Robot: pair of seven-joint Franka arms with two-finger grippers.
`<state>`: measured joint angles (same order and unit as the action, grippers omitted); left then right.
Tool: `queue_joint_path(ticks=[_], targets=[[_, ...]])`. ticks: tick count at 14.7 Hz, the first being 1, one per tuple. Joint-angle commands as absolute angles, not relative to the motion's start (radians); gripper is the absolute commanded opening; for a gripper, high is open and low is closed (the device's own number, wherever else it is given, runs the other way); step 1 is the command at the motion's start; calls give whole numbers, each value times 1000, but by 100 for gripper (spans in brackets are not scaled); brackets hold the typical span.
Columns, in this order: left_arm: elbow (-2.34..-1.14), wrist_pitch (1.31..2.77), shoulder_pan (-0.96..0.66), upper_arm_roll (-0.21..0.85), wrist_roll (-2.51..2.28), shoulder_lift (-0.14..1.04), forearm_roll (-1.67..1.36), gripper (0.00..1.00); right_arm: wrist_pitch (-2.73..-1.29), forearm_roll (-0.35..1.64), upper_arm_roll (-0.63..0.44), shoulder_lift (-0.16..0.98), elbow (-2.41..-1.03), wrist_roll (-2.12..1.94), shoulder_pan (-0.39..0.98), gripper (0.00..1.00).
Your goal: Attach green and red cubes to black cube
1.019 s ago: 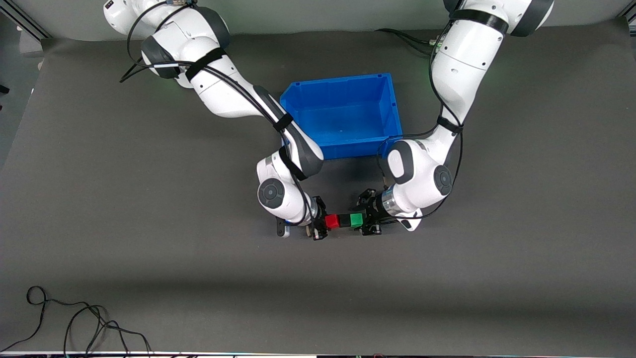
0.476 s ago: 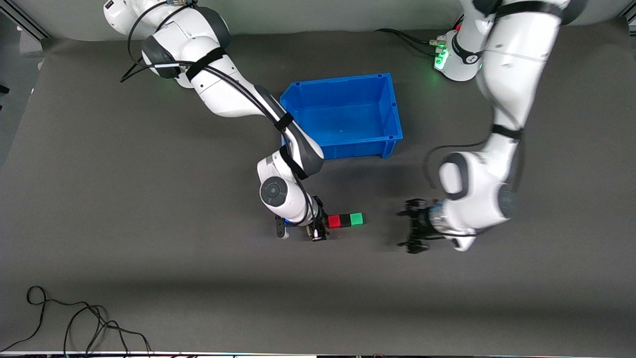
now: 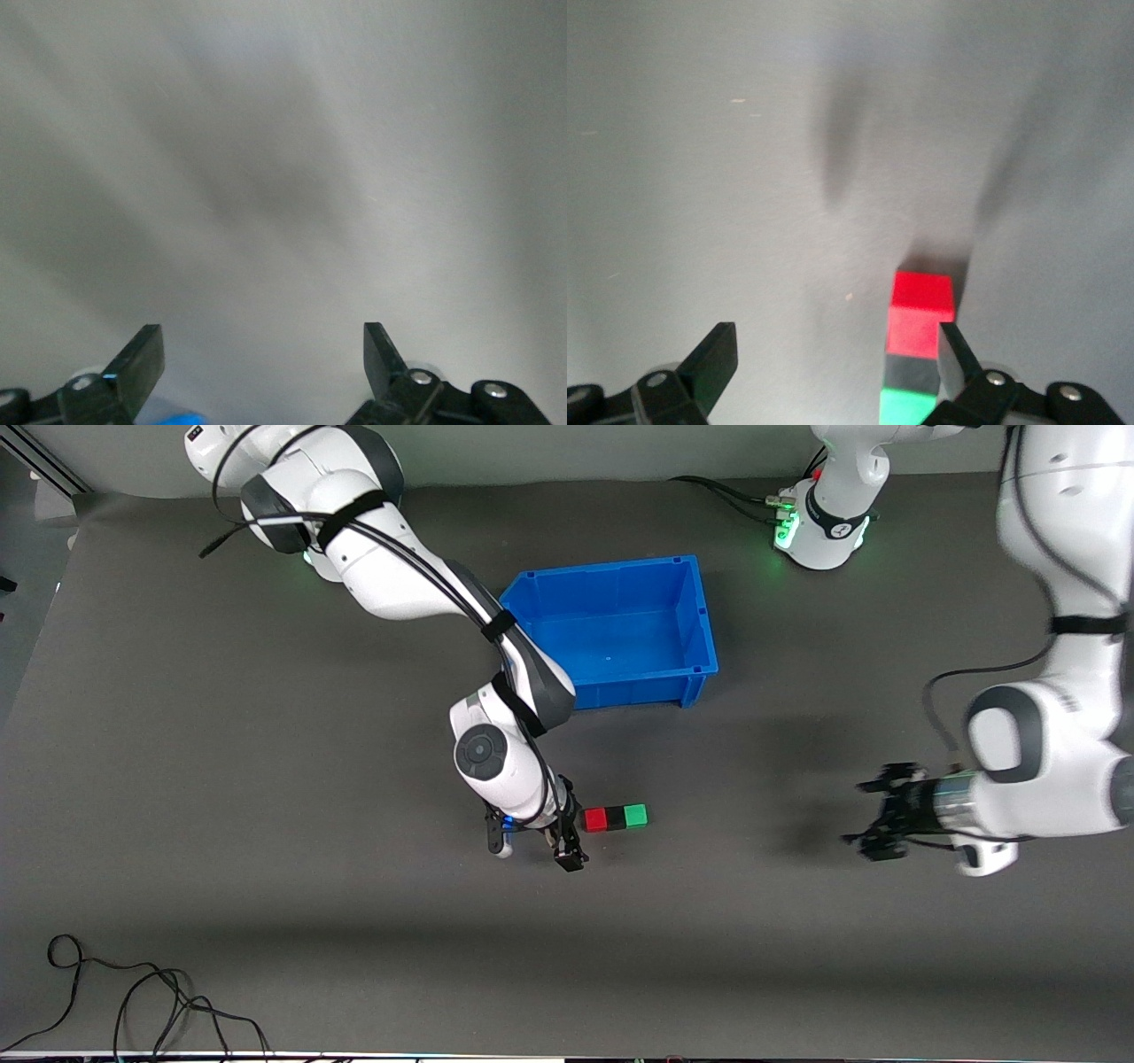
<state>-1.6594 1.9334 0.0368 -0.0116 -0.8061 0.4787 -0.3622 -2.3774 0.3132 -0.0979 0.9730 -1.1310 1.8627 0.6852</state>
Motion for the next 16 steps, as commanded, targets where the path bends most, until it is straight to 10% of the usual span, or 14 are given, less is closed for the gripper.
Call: queue_joint_path(ticks=[1,5,16], targets=[[-1619,1800,72,-5,-672,408,-260,100,-2372,215,-113,878,-1201,1868,689,100],[-1444,1524,101,-5,-452,374,-184,100,-2375,218,-140,715,-1400,1621,684,100],[-1575,1583,-12,11,-5,94,-11,100,-2270,204,-294,191,-1914,956,681,100]])
